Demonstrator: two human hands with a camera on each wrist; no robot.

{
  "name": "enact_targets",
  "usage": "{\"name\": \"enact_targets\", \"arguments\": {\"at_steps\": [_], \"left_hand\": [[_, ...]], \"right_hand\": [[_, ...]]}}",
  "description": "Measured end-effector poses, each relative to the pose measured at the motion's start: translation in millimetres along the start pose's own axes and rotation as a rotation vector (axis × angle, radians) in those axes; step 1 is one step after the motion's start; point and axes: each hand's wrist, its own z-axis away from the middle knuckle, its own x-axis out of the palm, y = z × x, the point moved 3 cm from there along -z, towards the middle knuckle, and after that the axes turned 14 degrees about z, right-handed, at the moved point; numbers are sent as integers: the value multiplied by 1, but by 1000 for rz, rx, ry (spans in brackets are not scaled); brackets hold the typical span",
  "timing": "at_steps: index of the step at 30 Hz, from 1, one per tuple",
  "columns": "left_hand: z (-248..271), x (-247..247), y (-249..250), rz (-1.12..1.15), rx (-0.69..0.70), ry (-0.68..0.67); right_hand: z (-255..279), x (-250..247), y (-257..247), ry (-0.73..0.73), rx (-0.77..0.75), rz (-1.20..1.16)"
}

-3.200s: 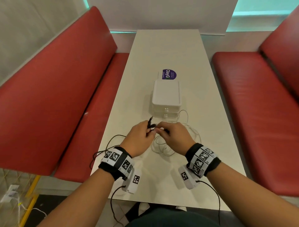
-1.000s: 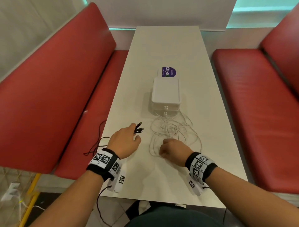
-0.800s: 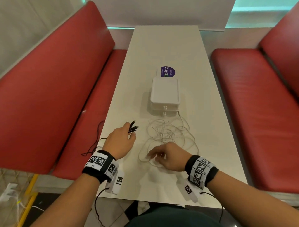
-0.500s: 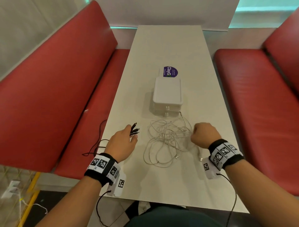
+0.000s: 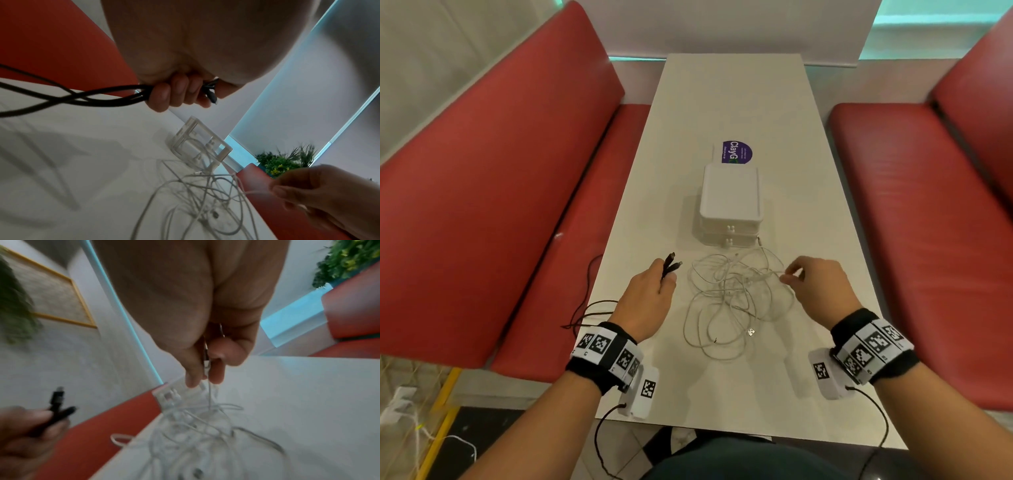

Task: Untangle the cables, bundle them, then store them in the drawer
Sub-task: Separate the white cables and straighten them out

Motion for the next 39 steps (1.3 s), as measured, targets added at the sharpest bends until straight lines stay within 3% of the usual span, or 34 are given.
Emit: {"name": "enact_targets", "arguments": {"at_steps": [3, 6, 8, 10, 15, 20, 24, 28, 32, 35, 37, 39], "left_hand": [[-2, 3, 12, 72, 67, -1], [-8, 9, 21, 215, 100, 18], [-13, 16, 25, 333, 89, -6], [-16, 25, 25, 434, 56, -53], [-10, 42, 24, 628, -46, -141], [-7, 50, 24, 829, -56, -151], [-7, 49, 27, 1038, -146, -160], [-7, 49, 28, 852, -142, -231], [-11, 42, 26, 878, -56, -154], [-15, 29, 33, 1023, -4, -70], [-16, 22, 41, 1080, 36, -79], [-16, 17, 46, 1123, 59, -112]], "right_hand": [[4, -20, -28, 42, -230, 21], [19, -25, -62, -87, -539, 177], [27, -27, -82, -183, -648, 154], [30, -33, -97, -206, -643, 30], [14, -45, -102, -51, -461, -303], [16, -40, -109, 30, -477, -359], [18, -38, -113, 87, -471, -376], [24, -35, -115, 154, -454, -451], [23, -32, -111, 285, -341, -596], [27, -14, -110, 74, -261, -762], [33, 3, -116, -93, -345, -713], [38, 15, -122, -151, -412, -609]]}}
